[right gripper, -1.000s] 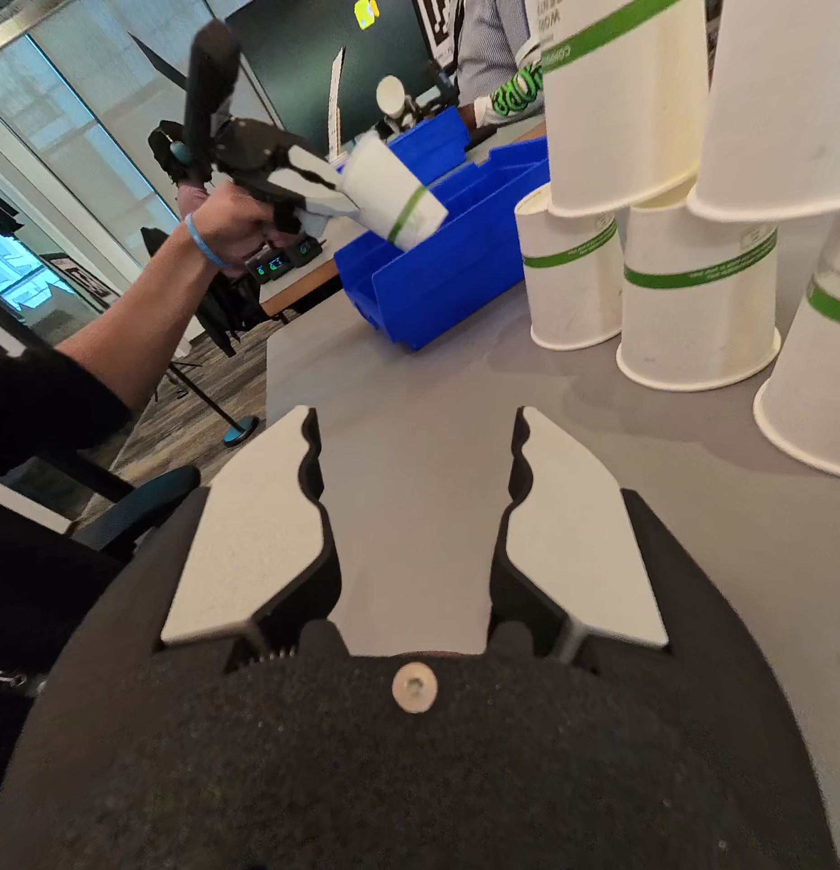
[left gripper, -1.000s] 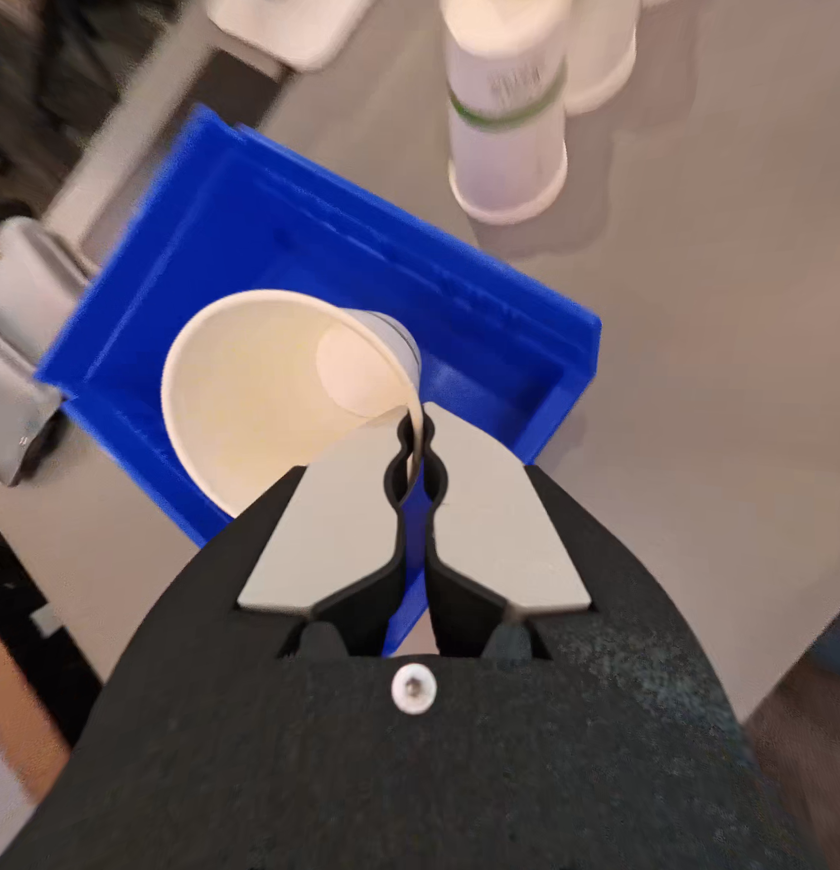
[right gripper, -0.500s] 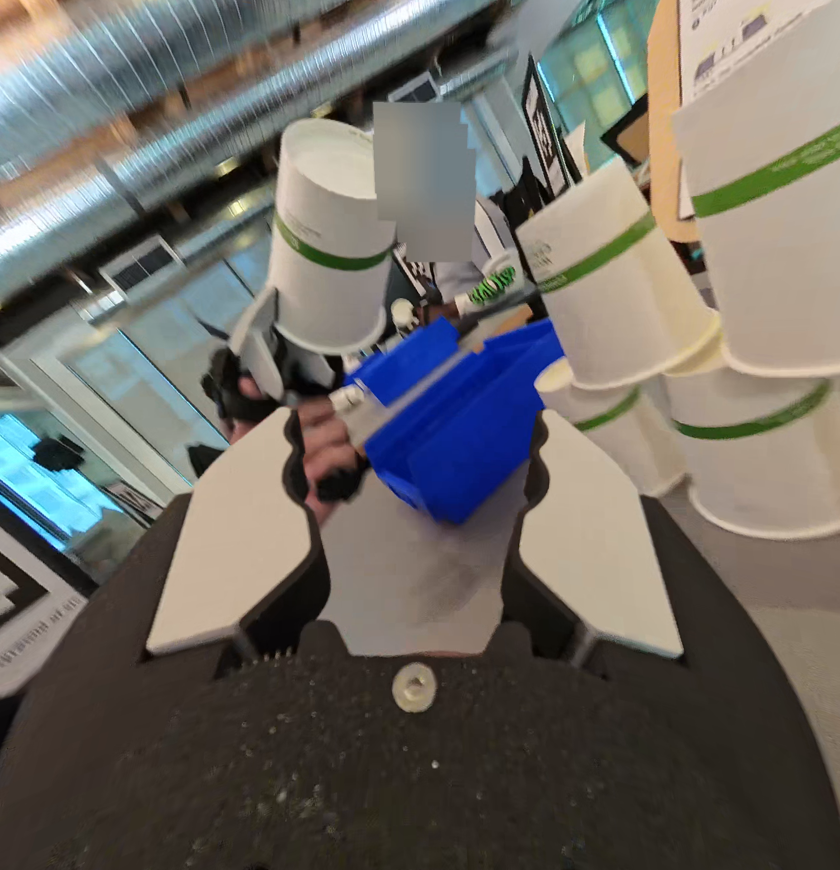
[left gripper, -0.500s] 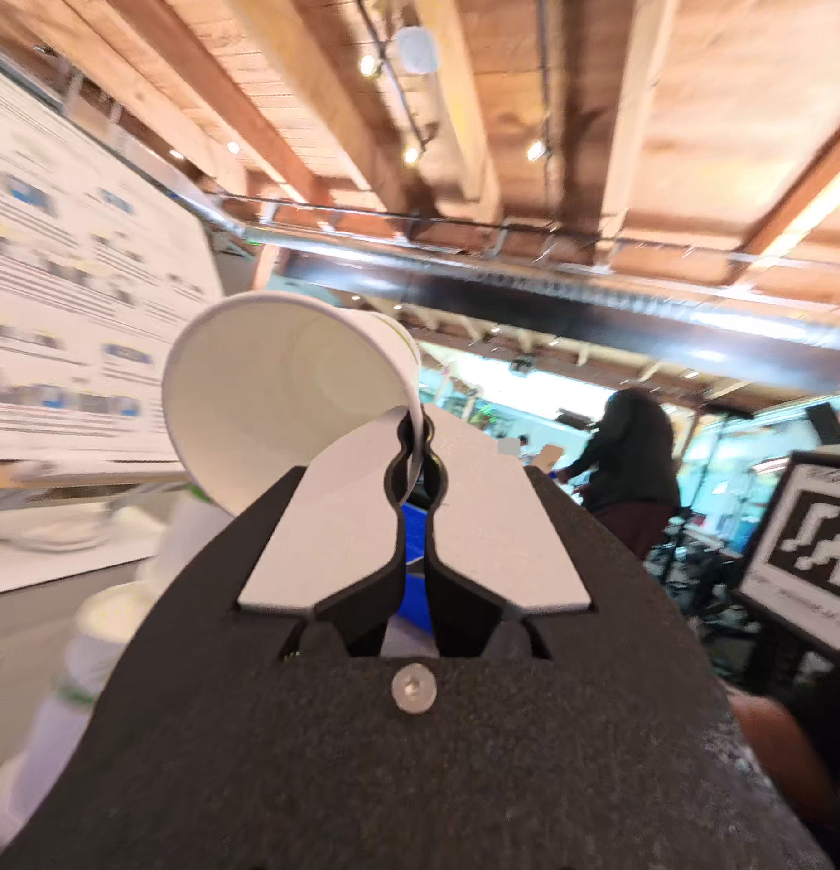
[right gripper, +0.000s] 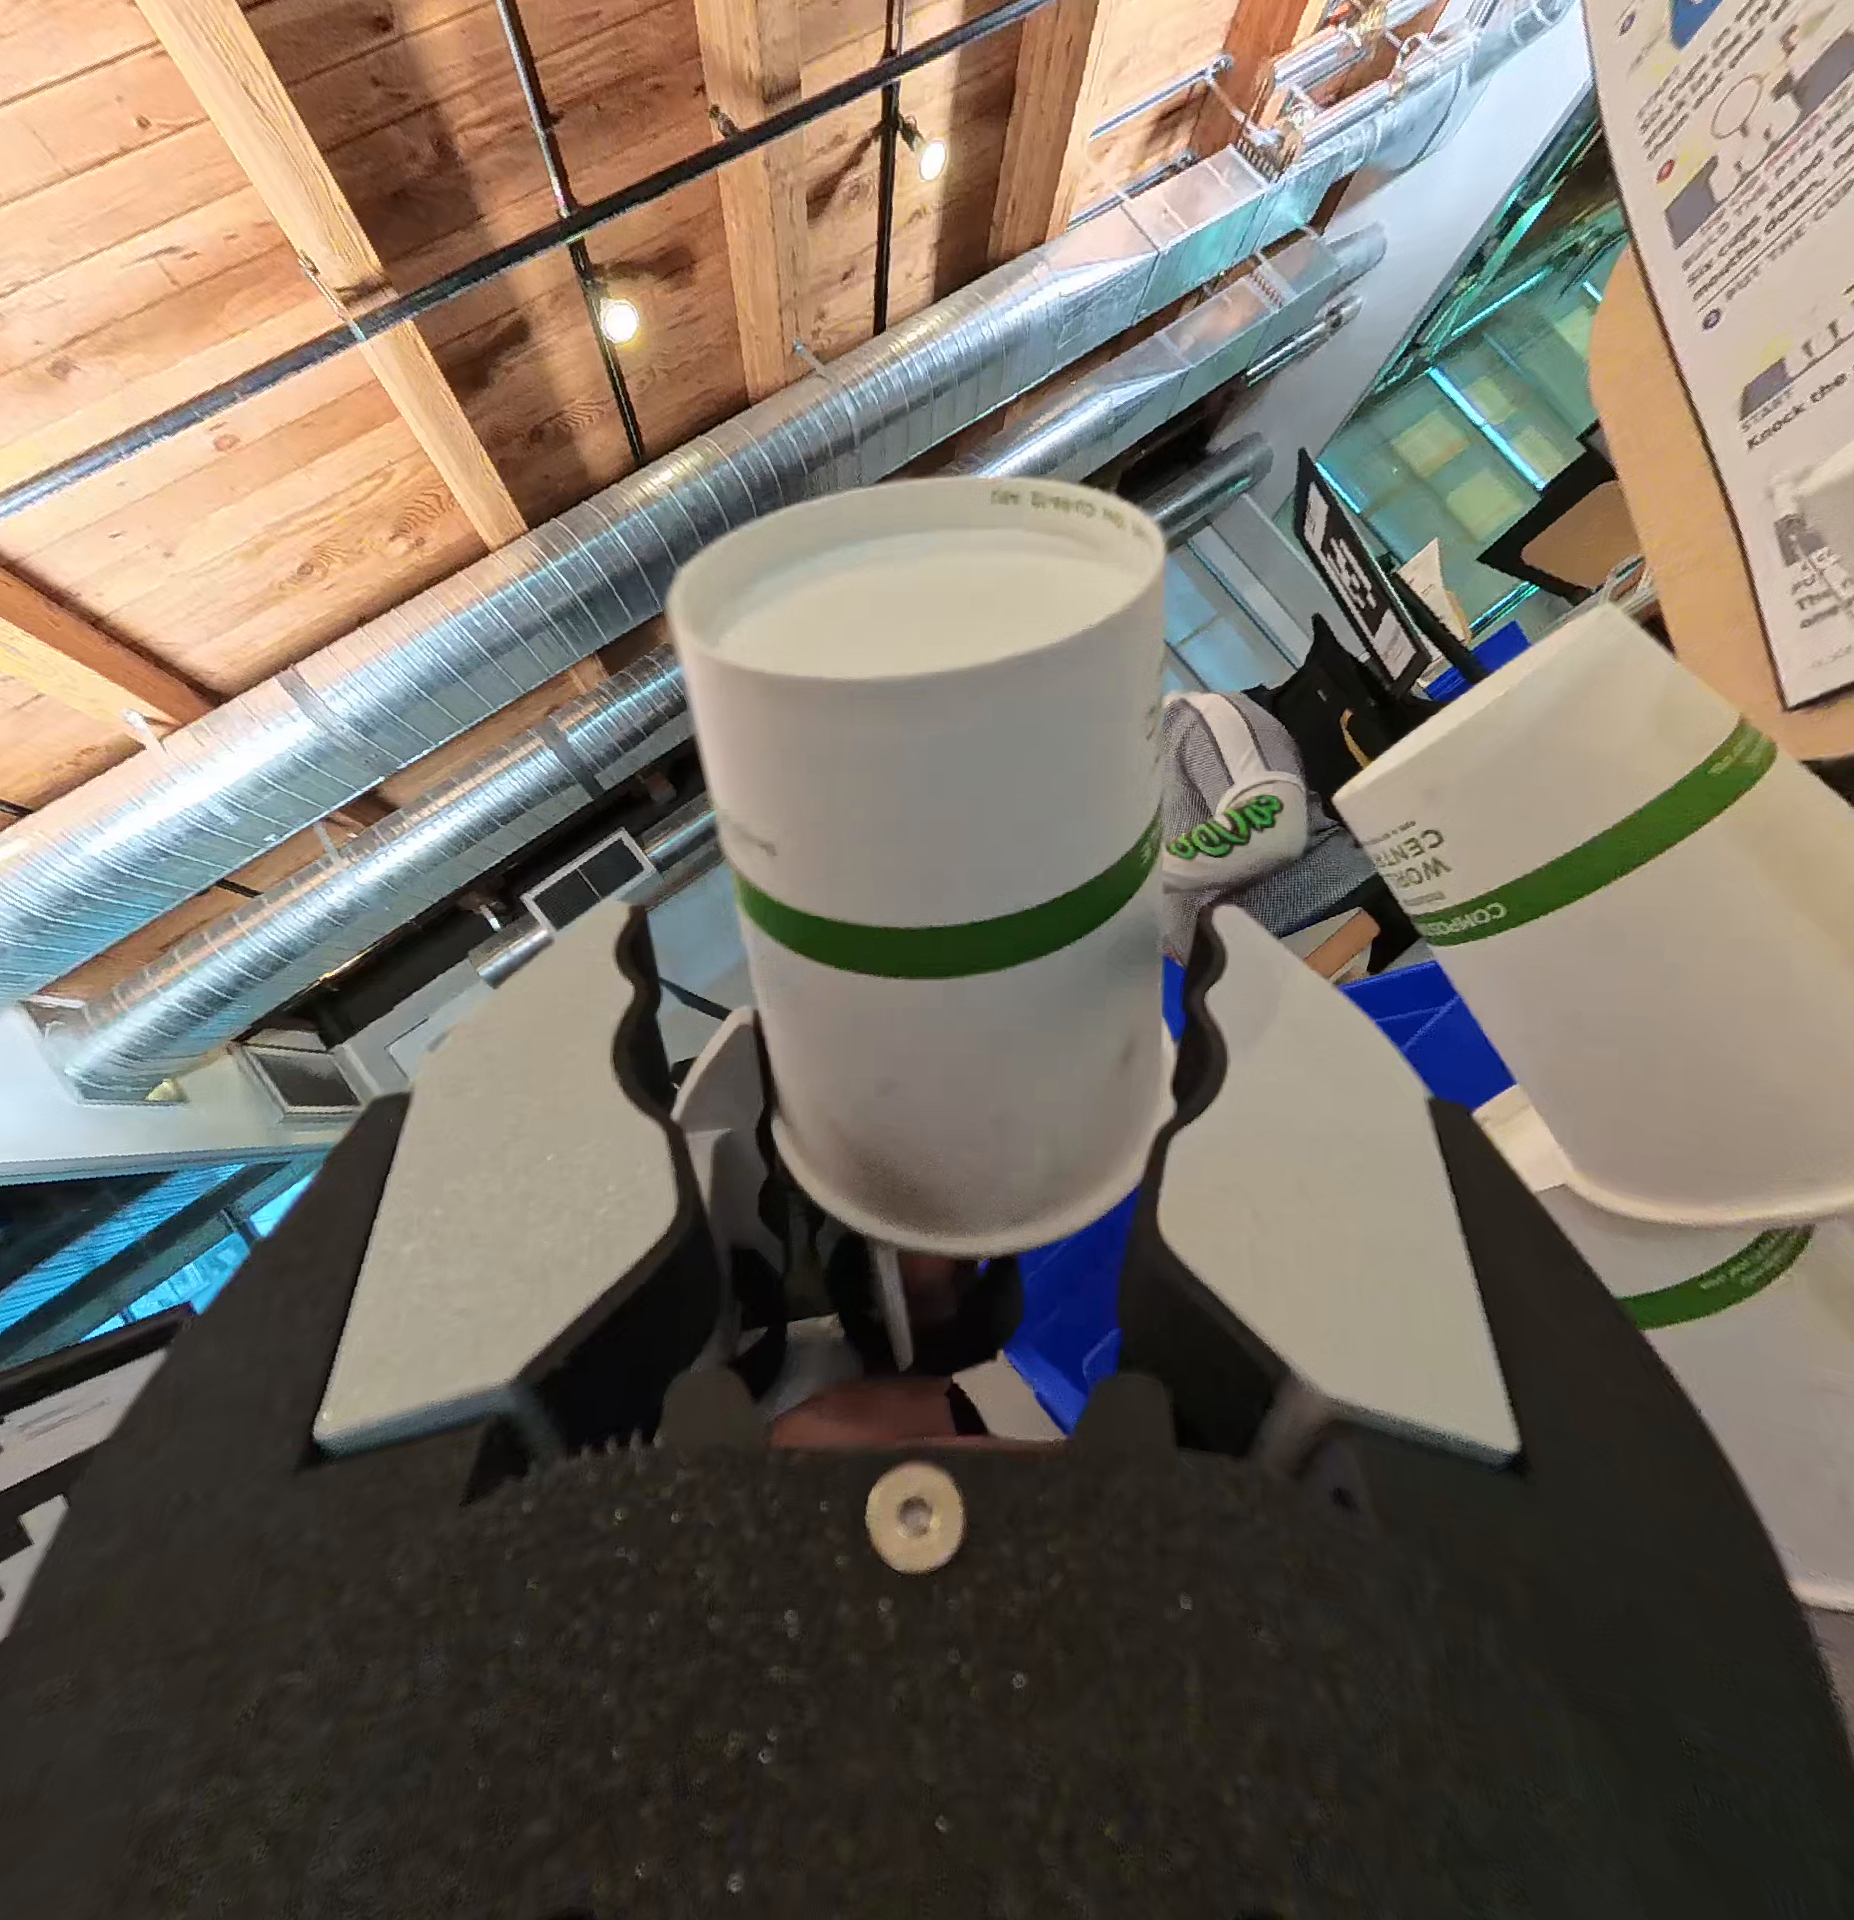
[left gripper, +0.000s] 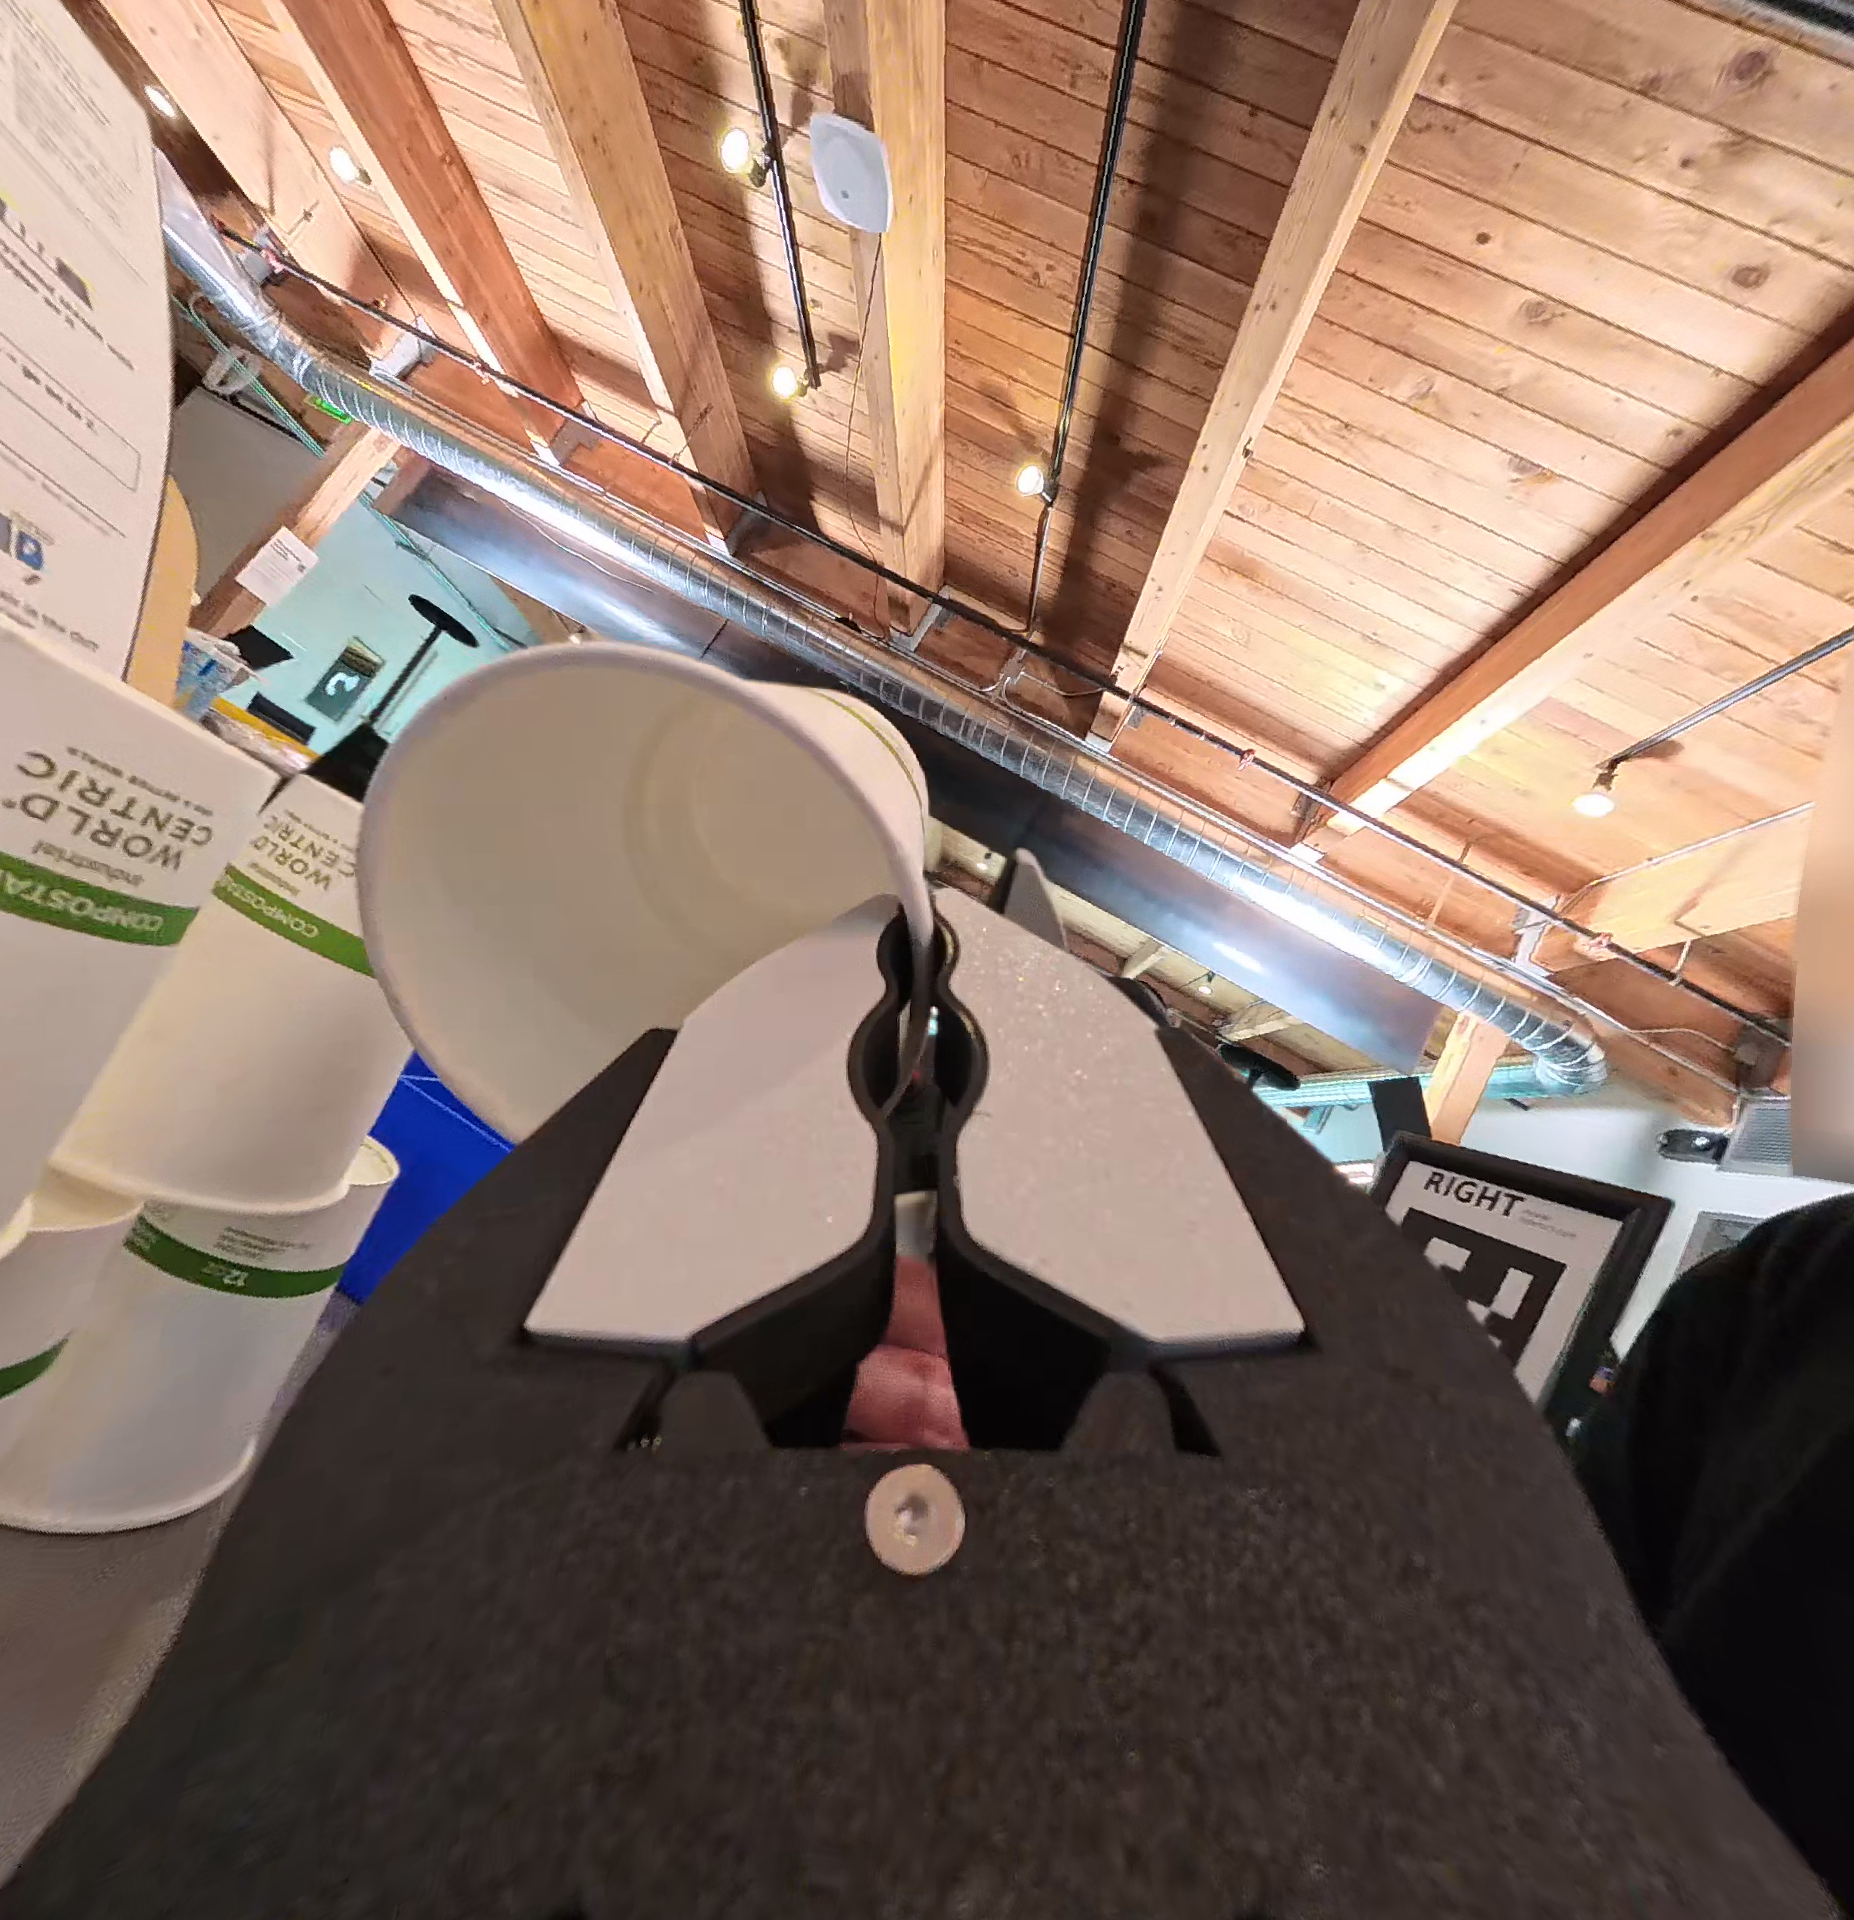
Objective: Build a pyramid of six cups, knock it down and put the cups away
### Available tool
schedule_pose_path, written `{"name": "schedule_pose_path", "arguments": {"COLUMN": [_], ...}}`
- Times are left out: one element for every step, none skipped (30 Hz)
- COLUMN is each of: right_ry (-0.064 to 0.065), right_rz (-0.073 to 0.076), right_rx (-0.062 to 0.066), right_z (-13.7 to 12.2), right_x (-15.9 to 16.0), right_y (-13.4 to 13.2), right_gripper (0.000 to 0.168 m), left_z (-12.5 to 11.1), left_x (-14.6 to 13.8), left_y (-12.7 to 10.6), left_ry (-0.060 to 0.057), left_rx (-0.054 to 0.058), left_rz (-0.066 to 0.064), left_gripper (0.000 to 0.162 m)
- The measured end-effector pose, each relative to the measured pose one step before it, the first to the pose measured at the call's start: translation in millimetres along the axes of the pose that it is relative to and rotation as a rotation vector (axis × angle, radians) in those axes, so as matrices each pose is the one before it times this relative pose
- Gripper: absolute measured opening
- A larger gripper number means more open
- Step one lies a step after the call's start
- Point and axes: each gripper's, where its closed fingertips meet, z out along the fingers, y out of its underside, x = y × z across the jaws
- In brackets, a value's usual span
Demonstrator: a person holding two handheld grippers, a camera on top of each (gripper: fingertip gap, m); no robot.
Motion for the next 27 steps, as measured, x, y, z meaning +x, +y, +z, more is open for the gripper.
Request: {"name": "schedule_pose_path", "arguments": {"right_ry": [-0.0055, 0.0034, 0.0056, -0.0112, -0.0271, -0.0029, 0.0108, 0.0049, 0.0011, 0.0052, 0.0169, 0.0174, 0.0223, 0.0285, 0.0369, 0.0548, 0.0734, 0.0638, 0.0629, 0.0526, 0.0342, 0.0377, 0.0262, 0.0114, 0.0126, 0.0155, 0.0003], "right_rz": [0.0028, 0.0012, -0.0036, -0.0034, -0.0023, 0.001, -0.0125, -0.0189, -0.0154, -0.0129, -0.0151, -0.0219, -0.0351, -0.0479, -0.0602, -0.0837, -0.1041, -0.1005, -0.0878, -0.0751, -0.055, -0.0445, -0.0397, -0.0257, -0.0182, -0.0079, 0.005], "right_rx": [-0.0014, 0.0048, -0.005, 0.0007, 0.0063, 0.0006, -0.0023, -0.0018, -0.0009, 0.0011, 0.0001, -0.003, -0.0002, -0.0076, -0.0228, -0.0233, -0.0142, -0.0088, -0.0166, -0.0253, -0.0177, -0.0279, -0.0241, -0.0246, -0.0342, -0.0298, -0.0293], "right_z": [0.97, 0.04, 0.02, -0.28, -0.72, -0.49, -1.12, -1.33, -1.1, -0.99, -1.16, -1.2, -1.2, -0.86, 0.15, 0.28, 0.55, 2.08, 3.93, 5.81, 6.94, 7.95, 8.83, 9.68, 10.12, 9.98, 9.78], "right_x": [1.91, 3.0, 3.13, 0.16, -3.1, -0.11, 1.65, 0.12, -0.71, -0.41, 0.97, 0.91, 1.08, 1.68, 3.06, 5.39, 7.82, 7.26, 7.86, 7.18, 5.13, 5.6, 3.77, 1.68, 2.16, 2.9, 0.83], "right_y": [-0.83, -1.58, -0.08, -0.93, -1.69, -0.87, -0.89, -0.96, -1.0, -1.71, -2.64, -3.84, -5.66, -5.92, -4.86, -6.05, -7.97, -8.62, -7.25, -5.4, -5.59, -3.61, -3.46, -2.47, -0.63, -0.11, 0.72], "right_gripper": [0.095, 0.095, 0.094, 0.094, 0.084, 0.084, 0.083, 0.083, 0.082, 0.082, 0.082, 0.082, 0.082, 0.081, 0.081, 0.082, 0.082, 0.082, 0.082, 0.082, 0.082, 0.082, 0.082, 0.082, 0.083, 0.083, 0.083], "left_z": [0.78, 1.21, 1.43, 1.53, 1.26, 0.71, 0.58, 0.24, 0.18, -0.43, -1.85, -3.48, -5.21, -7.27, -9.48, -10.91, -12.16, -12.88, -13.1, -12.52, -11.14, -9.84, -8.74, -6.89, -5.6, -4.91, -4.04], "left_x": [0.53, 0.72, 0.62, 0.37, -0.68, -1.03, -1.53, -1.25, 0.04, -0.27, -2.21, -3.47, -3.7, -3.2, -2.74, -3.31, -4.12, -5.92, -12.03, -16.06, -15.65, -18.61, -23.91, -21.22, -16.03, -12.55, -7.58], "left_y": [1.71, 1.98, 1.6, 2.02, 1.55, 1.04, 0.98, 1.75, 2.11, 1.51, 0.21, 0.26, 1.42, 2.68, 3.05, 2.07, 0.87, -1.15, -1.7, -1.91, -3.51, -4.51, -2.5, -2.7, -3.23, -2.07, -2.7], "left_ry": [0.0089, 0.0094, 0.0086, 0.0089, 0.0058, 0.0069, 0.0031, 0.002, 0.0081, -0.0004, -0.019, -0.0303, -0.0336, -0.0335, -0.0353, -0.0468, -0.061, -0.0759, -0.1102, -0.1207, -0.1061, -0.1126, -0.139, -0.1169, -0.0836, -0.0648, -0.039], "left_rx": [-0.0001, -0.0033, -0.001, -0.0028, 0.0013, 0.006, 0.0044, -0.0041, -0.0105, -0.0104, -0.0077, -0.0159, -0.0321, -0.0439, -0.0423, -0.0323, -0.0247, -0.0165, -0.0251, -0.0391, -0.0382, -0.0353, -0.0512, -0.0365, -0.0118, -0.0039, 0.013], "left_rz": [-0.0111, -0.01, -0.0097, -0.0123, -0.0146, -0.0133, -0.0149, -0.0086, -0.0033, -0.0047, -0.0052, -0.0055, -0.0034, 0.0047, 0.021, 0.0308, 0.0417, 0.0575, 0.0685, 0.0752, 0.0798, 0.085, 0.079, 0.0696, 0.0491, 0.0271, 0.0124], "left_gripper": [0.0, 0.0, 0.0, 0.0, 0.0, 0.0, 0.0, 0.0, 0.0, 0.003, 0.02, 0.043, 0.064, 0.078, 0.08, 0.078, 0.079, 0.079, 0.076, 0.076, 0.08, 0.077, 0.074, 0.078, 0.08, 0.08, 0.08]}}
